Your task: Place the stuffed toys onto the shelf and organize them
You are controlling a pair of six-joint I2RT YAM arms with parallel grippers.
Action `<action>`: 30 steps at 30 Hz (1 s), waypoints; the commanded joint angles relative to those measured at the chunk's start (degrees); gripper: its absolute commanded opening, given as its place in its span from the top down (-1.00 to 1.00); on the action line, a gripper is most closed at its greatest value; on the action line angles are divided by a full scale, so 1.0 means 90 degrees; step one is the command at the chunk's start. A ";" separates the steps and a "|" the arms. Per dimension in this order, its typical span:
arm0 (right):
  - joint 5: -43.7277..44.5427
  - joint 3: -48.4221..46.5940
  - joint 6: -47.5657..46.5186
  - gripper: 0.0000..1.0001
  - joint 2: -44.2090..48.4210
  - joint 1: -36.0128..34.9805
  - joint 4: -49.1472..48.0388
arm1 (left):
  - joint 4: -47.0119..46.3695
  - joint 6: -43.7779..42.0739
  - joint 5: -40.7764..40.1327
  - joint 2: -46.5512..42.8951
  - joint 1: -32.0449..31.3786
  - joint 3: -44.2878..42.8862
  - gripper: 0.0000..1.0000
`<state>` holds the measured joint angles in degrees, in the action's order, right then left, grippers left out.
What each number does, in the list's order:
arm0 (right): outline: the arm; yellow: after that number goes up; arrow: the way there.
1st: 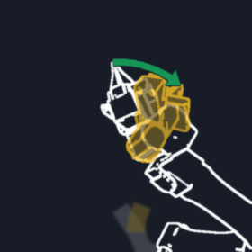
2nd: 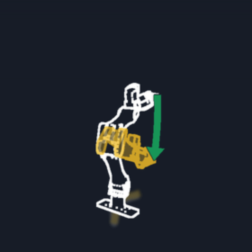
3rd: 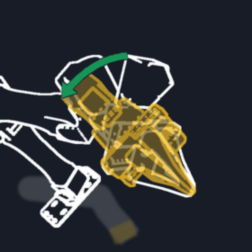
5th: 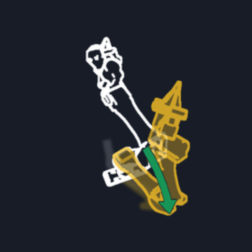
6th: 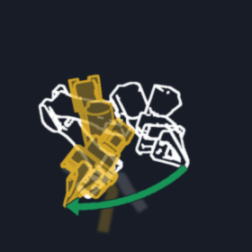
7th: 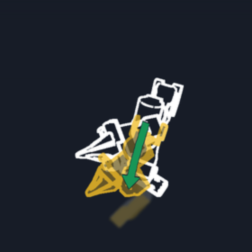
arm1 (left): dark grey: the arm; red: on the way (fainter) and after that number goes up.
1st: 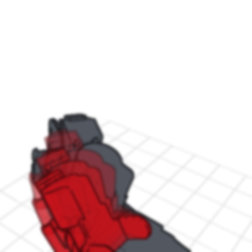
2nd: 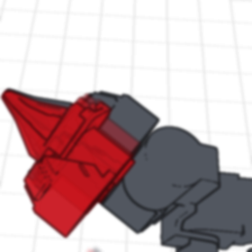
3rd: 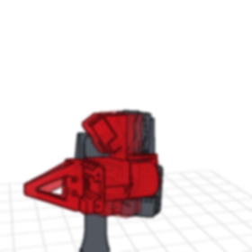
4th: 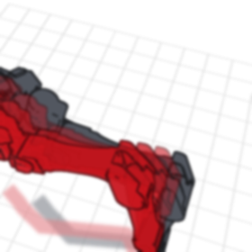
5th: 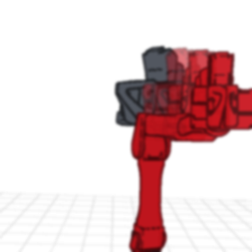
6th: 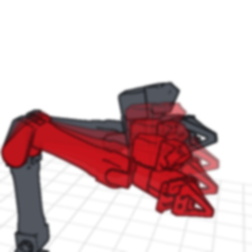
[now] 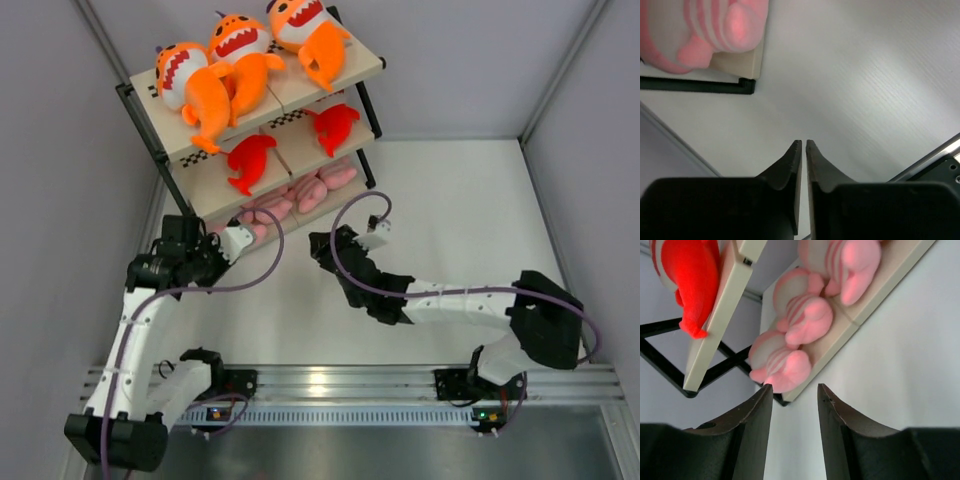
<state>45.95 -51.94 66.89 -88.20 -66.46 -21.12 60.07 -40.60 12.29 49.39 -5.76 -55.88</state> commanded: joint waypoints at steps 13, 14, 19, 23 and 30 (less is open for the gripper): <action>0.4014 0.0792 0.1421 0.22 0.3735 0.0001 0.5752 | -0.3098 -0.0429 -0.3491 0.1650 -0.2885 0.1003 1.00; 0.4083 0.0772 0.1541 0.22 0.3958 -0.0008 0.6306 | -0.3362 -0.0459 -0.3679 0.1777 -0.2885 0.0994 1.00; 0.4269 0.0732 0.2098 0.26 0.4380 0.0001 0.7258 | -0.4358 -0.0499 -0.4080 0.2949 -0.2798 0.0662 1.00; 0.4366 0.0684 0.2508 0.26 0.4361 0.0001 0.7737 | -0.4546 -0.0470 -0.3917 0.3613 -0.2681 0.0496 1.00; 0.4454 0.0449 0.3659 0.25 0.3951 -0.0009 0.8772 | -0.4683 -0.0518 -0.3672 0.3995 -0.1950 0.0339 1.00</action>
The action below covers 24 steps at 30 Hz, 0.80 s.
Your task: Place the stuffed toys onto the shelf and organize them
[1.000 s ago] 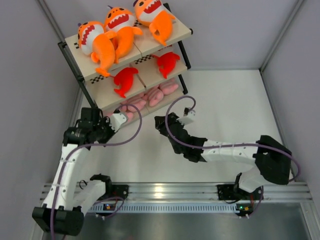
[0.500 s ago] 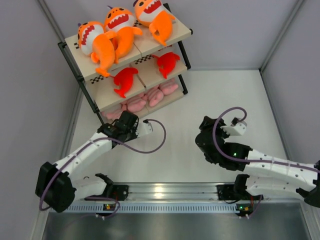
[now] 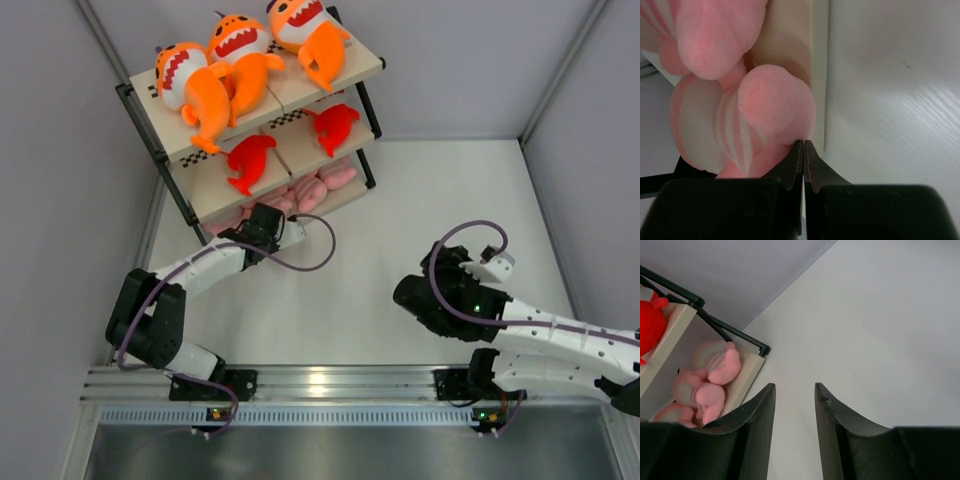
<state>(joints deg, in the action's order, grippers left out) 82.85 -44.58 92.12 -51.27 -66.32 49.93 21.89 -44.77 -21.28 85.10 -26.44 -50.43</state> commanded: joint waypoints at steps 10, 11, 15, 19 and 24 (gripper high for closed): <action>0.0443 -0.0769 0.2264 0.23 -0.0778 -0.0033 0.2391 | -0.0440 -0.0406 0.1162 -0.0422 0.1560 -0.0236 1.00; 0.0462 -0.0799 0.2323 0.22 -0.0836 -0.0023 0.2517 | -0.0401 -0.0425 0.1289 -0.0567 0.1560 -0.0197 1.00; 0.0580 -0.0809 0.2500 0.14 -0.0973 -0.0023 0.2830 | 0.0076 -0.0299 0.2196 -0.1105 0.1560 -0.0099 1.00; 0.0599 -0.0926 0.2789 0.03 -0.1246 0.0016 0.3881 | 0.1547 -0.0250 0.3972 -0.2001 0.1560 -0.0285 0.88; 0.0297 -0.1052 0.1050 -0.04 -0.1072 0.0123 0.3344 | 0.2021 0.0598 0.3968 -0.2765 0.1560 -0.0090 0.61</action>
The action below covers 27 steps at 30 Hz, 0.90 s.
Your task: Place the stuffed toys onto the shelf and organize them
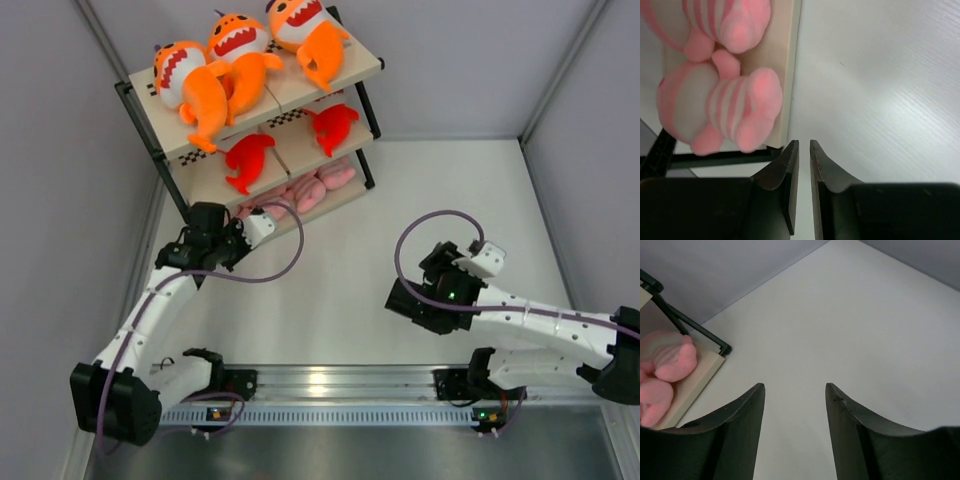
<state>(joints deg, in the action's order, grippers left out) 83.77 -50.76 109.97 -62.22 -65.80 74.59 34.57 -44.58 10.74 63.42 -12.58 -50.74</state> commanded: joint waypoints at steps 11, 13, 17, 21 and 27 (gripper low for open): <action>-0.5115 0.0669 -0.9336 -0.21 0.1366 0.3091 -0.5416 | 0.1666 0.1661 -0.1662 -0.2318 0.0021 0.0764 -0.11; -0.5623 0.0582 -0.9542 -0.24 0.1221 0.3666 -0.5319 | 0.1774 0.1779 -0.1925 -0.2786 0.0021 0.0882 -0.25; -0.6601 0.0474 -1.0236 -0.46 0.0946 0.4594 -0.5007 | 0.1862 0.2188 -0.2598 -0.3354 0.0021 0.1174 -0.41; -0.7314 0.0581 -1.0549 -0.74 0.0761 0.5345 -0.4773 | 0.1862 0.2462 -0.3380 -0.3804 0.0040 0.1409 -0.51; -0.8232 0.0933 -1.0257 -0.99 0.0673 0.6810 -0.4567 | 0.1833 0.2853 -0.4522 -0.3970 0.0615 0.1976 -0.85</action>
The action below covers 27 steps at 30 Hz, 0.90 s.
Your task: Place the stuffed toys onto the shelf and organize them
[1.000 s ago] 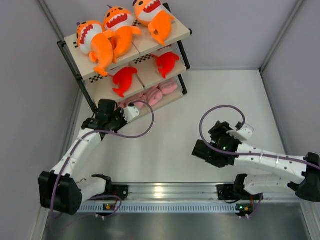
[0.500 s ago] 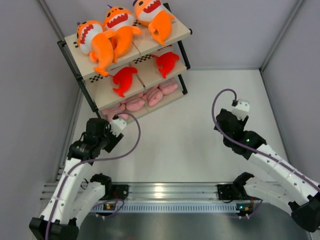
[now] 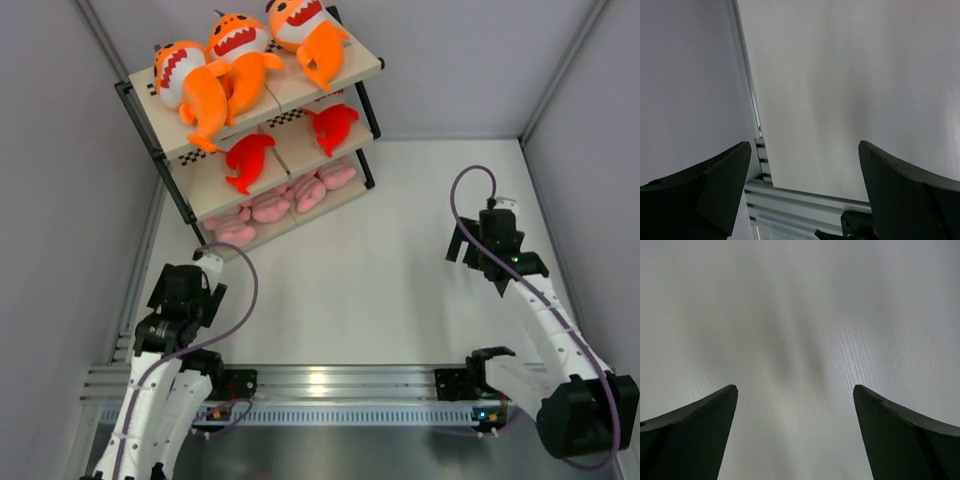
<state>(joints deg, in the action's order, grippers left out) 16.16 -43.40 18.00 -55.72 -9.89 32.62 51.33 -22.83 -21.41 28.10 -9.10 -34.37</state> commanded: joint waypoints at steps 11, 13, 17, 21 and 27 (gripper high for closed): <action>-0.0516 -0.0315 0.0383 -0.99 -0.1210 0.1655 0.0545 | -0.0039 0.1413 -0.1674 -0.0085 0.0875 0.0264 -0.97; -0.0517 -0.0344 0.0383 -0.99 -0.1318 0.1656 0.0526 | -0.0049 0.1482 -0.1723 -0.0114 0.0933 0.0303 -0.97; -0.0478 -0.0257 0.0285 -0.99 -0.1104 0.1656 0.0409 | -0.0078 0.1511 -0.1723 -0.0173 0.0963 0.0342 -0.97; -0.0419 -0.0130 0.0178 -0.99 -0.0597 0.1665 0.0204 | -0.0088 0.1492 -0.1665 -0.0241 0.0963 0.0372 -0.97; -0.0673 0.0046 0.0148 -0.99 -0.0128 0.1665 -0.0001 | -0.0127 0.1443 -0.1586 -0.0280 0.0972 0.0391 -0.97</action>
<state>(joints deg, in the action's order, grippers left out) 10.98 -43.16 20.03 -59.11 4.32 35.57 51.64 -10.59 -35.42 26.33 -0.80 -31.38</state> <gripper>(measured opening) 0.993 0.984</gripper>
